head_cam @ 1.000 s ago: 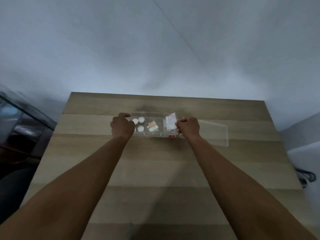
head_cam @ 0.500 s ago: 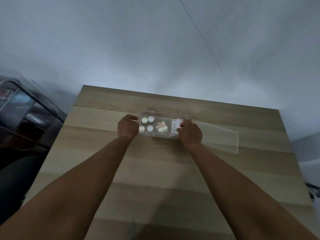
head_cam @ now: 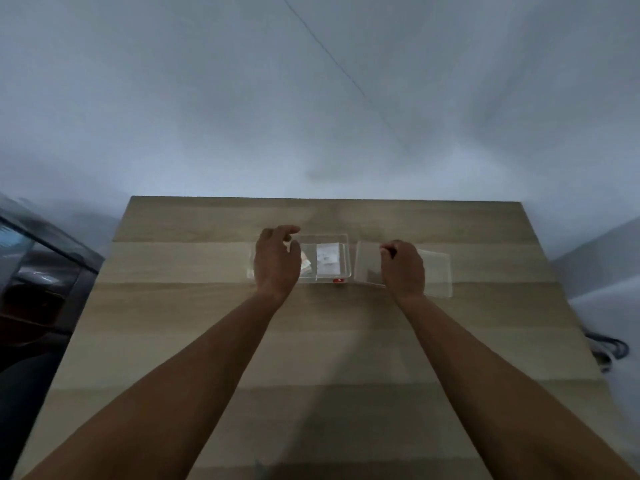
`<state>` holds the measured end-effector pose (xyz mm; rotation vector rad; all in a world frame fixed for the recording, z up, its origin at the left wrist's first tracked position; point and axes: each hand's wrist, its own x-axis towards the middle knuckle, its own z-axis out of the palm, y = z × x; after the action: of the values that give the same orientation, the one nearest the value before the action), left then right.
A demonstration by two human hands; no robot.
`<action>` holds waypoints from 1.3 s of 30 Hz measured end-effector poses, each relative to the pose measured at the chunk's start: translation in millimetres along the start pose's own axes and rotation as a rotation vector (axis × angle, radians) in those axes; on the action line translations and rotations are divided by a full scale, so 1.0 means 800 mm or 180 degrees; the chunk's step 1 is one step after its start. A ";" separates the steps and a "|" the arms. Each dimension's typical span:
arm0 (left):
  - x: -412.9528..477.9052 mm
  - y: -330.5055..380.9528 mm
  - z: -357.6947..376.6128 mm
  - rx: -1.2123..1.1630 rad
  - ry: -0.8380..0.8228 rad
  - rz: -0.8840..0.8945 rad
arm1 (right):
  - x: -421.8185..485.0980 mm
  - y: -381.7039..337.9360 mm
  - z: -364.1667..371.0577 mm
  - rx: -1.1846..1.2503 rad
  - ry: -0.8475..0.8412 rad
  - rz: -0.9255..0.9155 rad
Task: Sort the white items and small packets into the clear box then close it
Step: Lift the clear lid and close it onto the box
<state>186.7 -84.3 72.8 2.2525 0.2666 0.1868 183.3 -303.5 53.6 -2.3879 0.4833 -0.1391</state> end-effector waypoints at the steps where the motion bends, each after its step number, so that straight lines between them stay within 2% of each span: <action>1: -0.004 0.011 0.012 -0.0127 -0.0166 0.0137 | 0.004 0.011 -0.008 -0.0004 0.0059 0.0101; 6: -0.027 0.059 0.077 -0.0046 -0.0916 0.0720 | 0.015 0.063 -0.045 -0.0125 0.0261 0.0561; 11: -0.042 0.085 0.138 0.0579 -0.2134 0.0364 | 0.011 0.101 -0.062 -0.0402 -0.0040 0.1028; 14: -0.044 0.089 0.162 0.1119 -0.2368 0.0102 | 0.008 0.117 -0.064 -0.0505 -0.0339 0.1020; 17: -0.045 0.089 0.172 0.1236 -0.2352 -0.0231 | 0.004 0.126 -0.062 -0.0418 -0.0424 0.1023; 23: -0.052 0.092 0.180 0.1015 -0.2105 -0.0426 | 0.000 0.136 -0.053 -0.0394 -0.0647 0.0957; 25: -0.054 0.092 0.180 0.0730 -0.1934 -0.0421 | 0.002 0.138 -0.054 -0.0111 -0.0511 0.1006; 29: -0.052 0.097 0.171 0.0088 -0.1479 -0.0369 | 0.013 0.135 -0.068 0.0485 0.0108 0.1285; 32: -0.043 0.095 0.153 -0.0103 -0.1227 -0.0404 | 0.024 0.126 -0.076 0.0498 0.0360 0.1439; 39: 0.004 0.066 0.077 0.0021 -0.0595 -0.0278 | 0.032 0.055 -0.048 0.0832 0.0165 0.1097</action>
<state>210.5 -162.0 74.6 2.2416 0.2648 -0.0710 184.9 -367.0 53.3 -2.0185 0.8387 -0.1016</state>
